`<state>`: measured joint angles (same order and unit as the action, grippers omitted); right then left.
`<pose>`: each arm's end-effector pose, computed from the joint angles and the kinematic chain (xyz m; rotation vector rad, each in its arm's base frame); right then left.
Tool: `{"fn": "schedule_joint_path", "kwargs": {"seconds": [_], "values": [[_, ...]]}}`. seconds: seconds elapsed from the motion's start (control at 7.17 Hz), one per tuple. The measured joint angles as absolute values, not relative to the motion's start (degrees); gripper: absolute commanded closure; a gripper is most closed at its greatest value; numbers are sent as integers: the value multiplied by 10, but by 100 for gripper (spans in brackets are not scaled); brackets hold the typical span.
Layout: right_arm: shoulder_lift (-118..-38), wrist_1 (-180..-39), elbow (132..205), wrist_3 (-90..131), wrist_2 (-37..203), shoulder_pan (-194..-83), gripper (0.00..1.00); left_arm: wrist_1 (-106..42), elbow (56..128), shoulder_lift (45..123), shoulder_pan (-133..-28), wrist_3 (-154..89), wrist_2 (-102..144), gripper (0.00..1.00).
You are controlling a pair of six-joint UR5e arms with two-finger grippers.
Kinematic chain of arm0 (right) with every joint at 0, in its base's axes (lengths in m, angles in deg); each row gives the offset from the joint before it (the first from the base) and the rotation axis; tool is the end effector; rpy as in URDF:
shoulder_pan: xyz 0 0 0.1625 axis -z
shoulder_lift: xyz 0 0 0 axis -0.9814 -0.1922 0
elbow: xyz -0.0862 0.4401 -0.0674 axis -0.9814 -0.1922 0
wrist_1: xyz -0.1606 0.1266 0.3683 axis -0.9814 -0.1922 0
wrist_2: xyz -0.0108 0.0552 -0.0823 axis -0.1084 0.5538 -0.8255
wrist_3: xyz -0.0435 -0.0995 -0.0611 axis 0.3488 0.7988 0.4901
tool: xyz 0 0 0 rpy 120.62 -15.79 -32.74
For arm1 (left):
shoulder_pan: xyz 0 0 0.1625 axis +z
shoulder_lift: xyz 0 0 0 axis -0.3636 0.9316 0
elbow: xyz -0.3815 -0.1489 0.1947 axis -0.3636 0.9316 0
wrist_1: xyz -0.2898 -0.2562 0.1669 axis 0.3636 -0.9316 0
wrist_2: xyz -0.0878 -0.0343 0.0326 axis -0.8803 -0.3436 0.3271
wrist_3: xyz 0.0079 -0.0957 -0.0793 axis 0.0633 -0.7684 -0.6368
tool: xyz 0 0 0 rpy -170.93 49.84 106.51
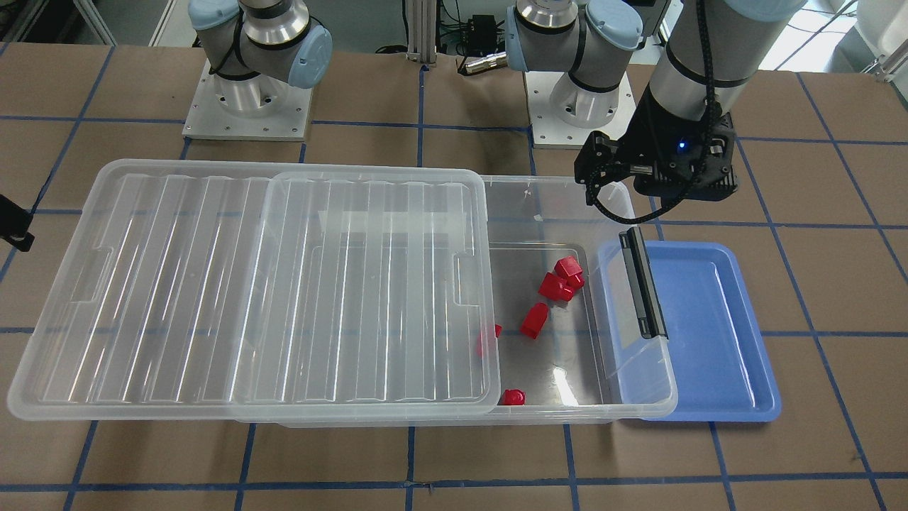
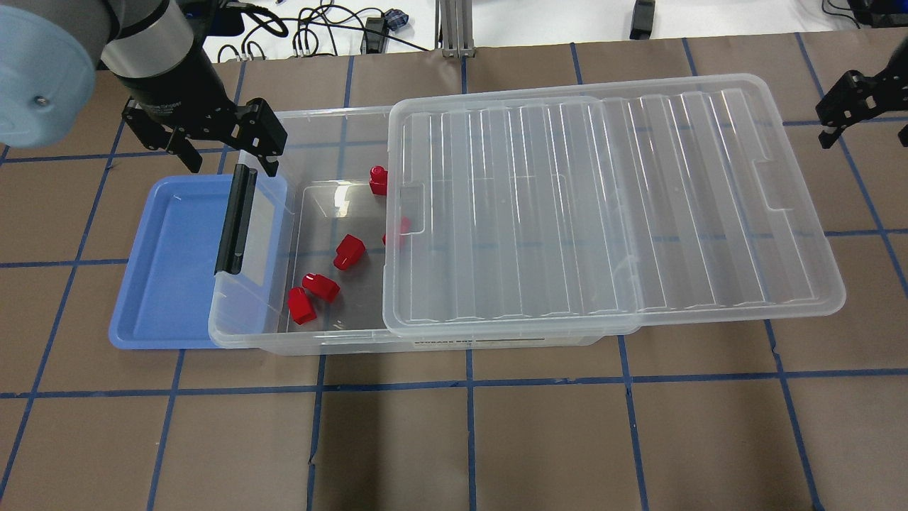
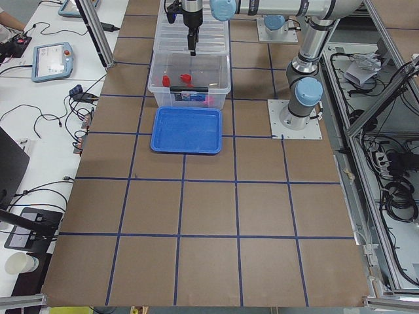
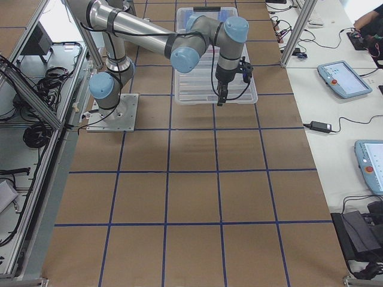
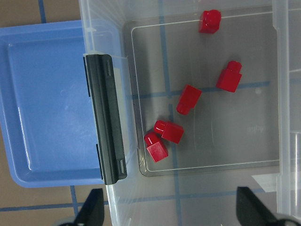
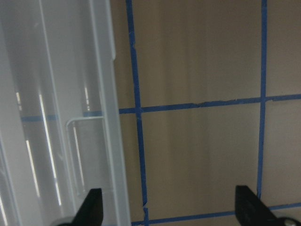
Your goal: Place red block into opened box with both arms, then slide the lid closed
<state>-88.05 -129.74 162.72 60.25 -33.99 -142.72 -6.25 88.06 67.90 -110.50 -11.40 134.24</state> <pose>-0.1436 -0.5728 0.4309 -0.0764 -3.0767 -0.0620 -0.1217 -0.5246 0.4840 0.1445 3.1068 0.0384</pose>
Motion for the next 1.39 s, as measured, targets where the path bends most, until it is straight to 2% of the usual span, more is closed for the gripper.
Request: {"fn": "schedule_joint_path", "kwargs": {"seconds": [0.42, 1.39], "values": [[-836, -1342, 1630, 625, -338, -1411, 0, -62, 871, 685, -1103, -114, 1343, 0], [-838, -1340, 1669, 626, -339, -1416, 0, -62, 877, 682, -1104, -115, 1344, 0]]}}
